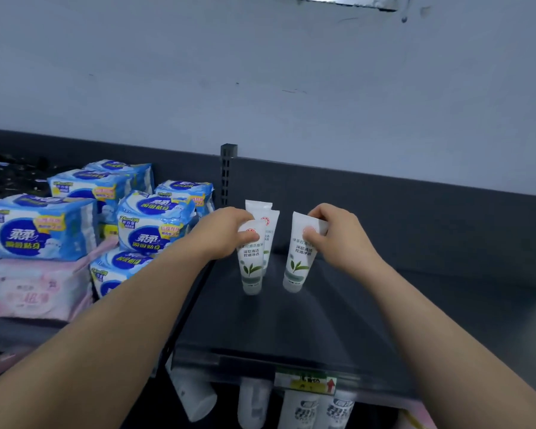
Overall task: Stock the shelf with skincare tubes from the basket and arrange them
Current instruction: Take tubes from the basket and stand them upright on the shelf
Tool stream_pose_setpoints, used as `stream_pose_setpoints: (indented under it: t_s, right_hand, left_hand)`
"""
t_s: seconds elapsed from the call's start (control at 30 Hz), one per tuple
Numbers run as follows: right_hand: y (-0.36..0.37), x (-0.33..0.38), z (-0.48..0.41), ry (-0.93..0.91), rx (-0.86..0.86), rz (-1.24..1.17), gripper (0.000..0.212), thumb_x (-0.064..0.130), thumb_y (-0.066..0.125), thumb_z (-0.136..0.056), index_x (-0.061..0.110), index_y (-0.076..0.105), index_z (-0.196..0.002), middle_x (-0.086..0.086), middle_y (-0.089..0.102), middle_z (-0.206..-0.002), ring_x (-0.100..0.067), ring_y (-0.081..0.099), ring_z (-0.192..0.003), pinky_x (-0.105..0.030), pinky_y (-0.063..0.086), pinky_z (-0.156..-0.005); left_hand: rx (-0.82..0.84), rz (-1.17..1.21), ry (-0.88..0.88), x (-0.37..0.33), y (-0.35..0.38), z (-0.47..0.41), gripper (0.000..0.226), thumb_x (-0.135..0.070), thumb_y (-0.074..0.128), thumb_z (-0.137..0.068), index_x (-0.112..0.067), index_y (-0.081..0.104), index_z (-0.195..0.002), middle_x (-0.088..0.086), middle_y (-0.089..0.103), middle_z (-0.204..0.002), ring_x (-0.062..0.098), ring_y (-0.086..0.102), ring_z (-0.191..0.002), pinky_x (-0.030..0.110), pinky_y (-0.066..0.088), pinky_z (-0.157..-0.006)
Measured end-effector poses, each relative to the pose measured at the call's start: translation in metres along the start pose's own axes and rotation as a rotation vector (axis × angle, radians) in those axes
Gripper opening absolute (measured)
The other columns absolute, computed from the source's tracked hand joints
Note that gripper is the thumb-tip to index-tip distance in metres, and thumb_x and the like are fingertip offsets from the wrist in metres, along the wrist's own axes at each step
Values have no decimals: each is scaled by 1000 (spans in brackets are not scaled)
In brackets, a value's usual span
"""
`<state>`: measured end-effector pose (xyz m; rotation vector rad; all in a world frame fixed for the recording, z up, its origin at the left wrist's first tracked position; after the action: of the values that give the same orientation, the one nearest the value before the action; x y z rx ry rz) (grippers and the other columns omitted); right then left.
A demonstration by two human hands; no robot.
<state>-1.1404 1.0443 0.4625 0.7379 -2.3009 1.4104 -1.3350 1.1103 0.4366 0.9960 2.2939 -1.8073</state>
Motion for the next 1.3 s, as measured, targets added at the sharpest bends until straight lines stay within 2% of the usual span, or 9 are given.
stream_pose_setpoints:
  t_s: [0.1,0.3,0.47,0.57,0.63,0.77,0.93,1.1,1.3]
  right_hand:
    - [5,-6,-10,35,-7,-7,8,18,60,-86,24,56,-89,13,61,-87,-7,58,-78,-23,45,-57]
    - [9,-11,-24,87,-22,-23,8,18,61,-86,23,57,-89,13,59,-85,-10,58,-75,-25,43,-57]
    - [16,-11,-25,115,6,-34,9,15,62,-84,22,57,-87,8,61,-86,-15,61,-73,-29,49,-55]
    - [21,-8,-24,110,38,-18,11,15,62,-82,23,56,-83,9,62,-85,-13,59,-73,-29,49,-59]
    - [26,-6,-21,103,67,-15,11,15,63,-82,24,57,-83,9,62,-85,-11,58,-71,-27,47,-58]
    - [38,5,-15,56,104,-39,11,15,64,-81,24,58,-83,10,61,-81,-7,53,-65,-24,43,-57]
    - [57,14,-16,35,150,-63,14,17,65,-82,28,57,-85,10,60,-85,-7,51,-66,-25,43,-60]
    - [70,23,-21,16,158,-72,13,17,64,-84,28,56,-86,7,57,-92,-7,50,-74,-26,42,-65]
    - [84,21,-26,30,174,-20,18,21,63,-86,25,59,-103,7,51,-102,-10,50,-84,-25,40,-72]
  left_hand:
    - [70,-52,25,3,10,-20,29,-42,59,-89,-20,61,-109,-1,62,-111,20,58,-101,32,44,-78]
    - [133,-164,96,4,22,-43,40,-41,56,-91,-22,56,-126,0,58,-128,21,52,-116,29,35,-79]
    - [142,-107,108,11,24,-51,39,-40,60,-88,-21,57,-122,1,61,-122,21,54,-110,30,41,-82]
    - [137,-17,110,17,21,-50,37,-38,66,-84,-23,59,-117,-1,63,-112,17,57,-101,28,42,-77]
    - [130,16,110,19,21,-46,40,-38,68,-82,-24,57,-118,-3,63,-113,15,57,-100,27,42,-76]
    - [34,20,127,19,11,-36,52,-39,62,-87,-23,47,-134,-3,53,-131,15,52,-116,29,41,-93]
    - [-92,-55,164,16,-9,-18,45,-34,50,-94,-21,44,-136,0,51,-131,20,51,-114,33,42,-91]
    - [-195,-180,185,17,-25,1,46,-37,48,-94,-21,44,-137,2,52,-132,23,47,-119,37,39,-96]
    - [-254,-237,182,17,-29,19,48,-38,52,-92,-18,47,-135,3,55,-129,26,48,-119,38,38,-97]
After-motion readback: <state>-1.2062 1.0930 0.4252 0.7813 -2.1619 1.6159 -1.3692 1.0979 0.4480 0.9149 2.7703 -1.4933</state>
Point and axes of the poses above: each hand's wrist, its own z-axis away from the middle knuckle, its own y-axis out of the palm, x = y × z, the point moved 6 cm from there along -z, towards the middle knuckle
